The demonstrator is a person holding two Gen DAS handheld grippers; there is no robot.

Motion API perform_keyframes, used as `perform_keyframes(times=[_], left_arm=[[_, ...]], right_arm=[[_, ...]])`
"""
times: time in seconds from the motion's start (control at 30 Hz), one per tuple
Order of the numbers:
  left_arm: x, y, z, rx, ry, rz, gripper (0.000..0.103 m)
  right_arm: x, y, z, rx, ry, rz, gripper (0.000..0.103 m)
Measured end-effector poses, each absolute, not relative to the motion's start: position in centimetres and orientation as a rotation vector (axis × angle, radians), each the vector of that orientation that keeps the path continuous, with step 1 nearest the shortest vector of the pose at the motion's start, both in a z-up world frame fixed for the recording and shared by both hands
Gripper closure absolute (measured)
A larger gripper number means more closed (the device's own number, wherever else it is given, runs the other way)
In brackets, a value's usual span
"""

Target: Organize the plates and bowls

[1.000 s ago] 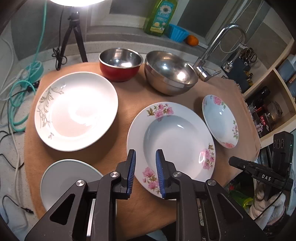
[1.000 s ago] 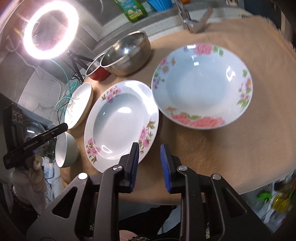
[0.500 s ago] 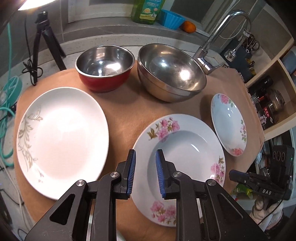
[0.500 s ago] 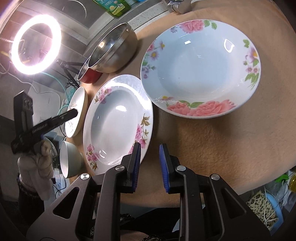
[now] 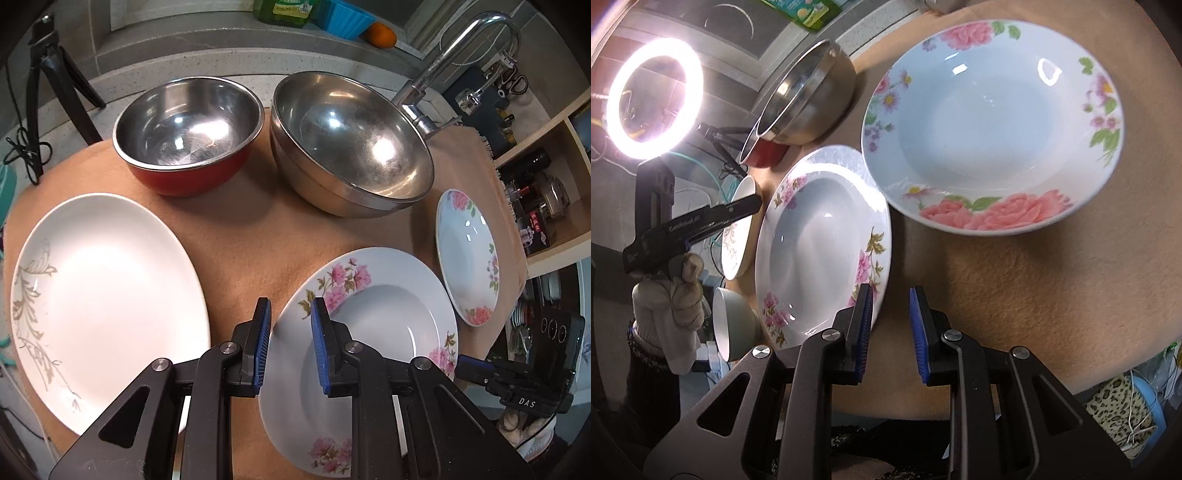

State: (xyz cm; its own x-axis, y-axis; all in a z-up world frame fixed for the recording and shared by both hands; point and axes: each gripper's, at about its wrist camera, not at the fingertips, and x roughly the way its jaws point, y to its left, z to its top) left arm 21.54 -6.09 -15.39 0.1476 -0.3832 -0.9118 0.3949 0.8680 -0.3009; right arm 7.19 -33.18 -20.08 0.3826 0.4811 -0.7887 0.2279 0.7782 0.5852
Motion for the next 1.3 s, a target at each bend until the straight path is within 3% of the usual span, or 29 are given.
perform_keyframes(times=[0.2,0.73,1.3], left_arm=[[21.9,-6.4,-16.1,0.009,1.344,-0.574,0.083],[22.2,-6.7,-16.8,0.02,1.373,-0.592,0.083],[21.7,-7.1,-16.7,0.072,1.36,-0.596,0.083]], right_arm=[[7.3,-33.0,-20.3,0.706,1.194,0.181,0.081],[7.7,-32.9,-20.5,0.721,1.189,0.204,0.094],[8.0,-32.4,-20.4,0.689,1.21,0.221,0.094]])
